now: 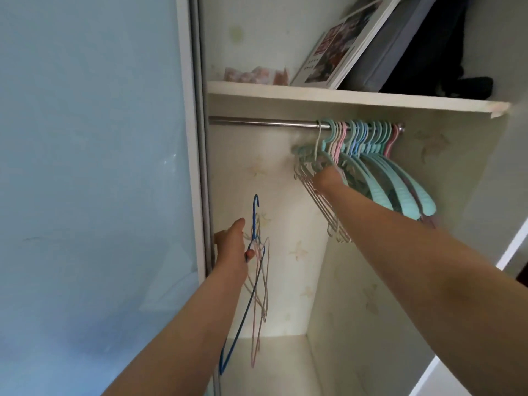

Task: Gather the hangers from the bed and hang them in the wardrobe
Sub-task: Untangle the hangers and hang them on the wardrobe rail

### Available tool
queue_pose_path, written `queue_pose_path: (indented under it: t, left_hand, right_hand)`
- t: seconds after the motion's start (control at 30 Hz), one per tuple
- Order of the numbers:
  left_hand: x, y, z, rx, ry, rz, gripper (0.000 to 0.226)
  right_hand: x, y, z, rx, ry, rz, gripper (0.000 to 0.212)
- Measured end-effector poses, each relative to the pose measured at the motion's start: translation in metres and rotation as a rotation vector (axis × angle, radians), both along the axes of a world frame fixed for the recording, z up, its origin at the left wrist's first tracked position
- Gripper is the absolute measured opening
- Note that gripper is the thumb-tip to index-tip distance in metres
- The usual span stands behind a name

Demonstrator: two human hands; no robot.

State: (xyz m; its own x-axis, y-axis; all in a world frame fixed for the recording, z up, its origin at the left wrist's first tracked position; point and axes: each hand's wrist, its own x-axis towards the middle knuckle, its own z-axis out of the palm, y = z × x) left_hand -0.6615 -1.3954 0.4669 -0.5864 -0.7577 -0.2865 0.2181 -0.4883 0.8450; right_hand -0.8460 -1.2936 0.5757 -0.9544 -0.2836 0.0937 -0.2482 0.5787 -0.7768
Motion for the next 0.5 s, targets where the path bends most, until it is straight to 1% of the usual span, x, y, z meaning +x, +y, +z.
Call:
queue_pose_path:
  t: [0.03, 0.07, 0.1, 0.13, 0.17, 0.2, 0.23, 0.27, 0.3, 0.33, 0.37, 0.4, 0.47, 0.5]
  left_hand:
    - [0.0, 0.0, -0.001, 0.003, 0.004, -0.008, 0.047]
    - [0.001, 0.0, -0.003, 0.008, 0.009, -0.019, 0.047]
    - [0.001, 0.001, -0.004, 0.014, 0.015, -0.03, 0.046]
    - [0.002, 0.002, -0.005, 0.019, 0.025, -0.04, 0.045]
    - [0.002, 0.003, -0.007, 0.027, 0.037, -0.05, 0.043]
    - [0.003, 0.005, -0.01, 0.04, 0.052, -0.062, 0.04]
    - [0.002, 0.007, -0.013, 0.056, 0.067, -0.074, 0.035]
    - [0.002, 0.01, -0.016, 0.078, 0.083, -0.082, 0.03]
    - [0.002, 0.014, -0.02, 0.105, 0.098, -0.087, 0.025]
    - [0.003, 0.017, -0.024, 0.132, 0.113, -0.088, 0.022]
    - [0.003, 0.021, -0.028, 0.153, 0.133, -0.092, 0.02]
    - [0.005, 0.025, -0.032, 0.167, 0.159, -0.104, 0.018]
    - [0.01, 0.031, -0.039, 0.196, 0.211, -0.143, 0.014]
    - [0.012, 0.032, -0.041, 0.21, 0.232, -0.162, 0.014]
  right_hand:
    - [0.007, 0.002, -0.008, 0.081, 0.152, -0.052, 0.04]
    - [0.016, 0.005, -0.021, 0.101, 0.33, -0.085, 0.042]
    - [0.03, 0.01, -0.036, 0.06, 0.519, -0.071, 0.044]
    - [0.05, 0.015, -0.053, 0.004, 0.625, -0.028, 0.043]
    - [0.069, 0.018, -0.068, -0.029, 0.61, 0.039, 0.038]
    - [0.087, 0.02, -0.082, -0.039, 0.48, 0.119, 0.03]
    - [0.109, 0.022, -0.093, -0.023, 0.265, 0.202, 0.027]
    - [0.13, 0.025, -0.102, -0.016, -0.011, 0.284, 0.033]
    - [0.152, 0.03, -0.109, -0.037, -0.3, 0.358, 0.045]
    - [0.173, 0.035, -0.116, -0.057, -0.517, 0.439, 0.059]
    - [0.191, 0.041, -0.123, -0.073, -0.64, 0.521, 0.07]
    - [0.204, 0.047, -0.133, -0.081, -0.701, 0.583, 0.078]
    - [0.222, 0.059, -0.156, -0.086, -0.736, 0.617, 0.089]
    - [0.227, 0.063, -0.165, -0.089, -0.744, 0.611, 0.091]
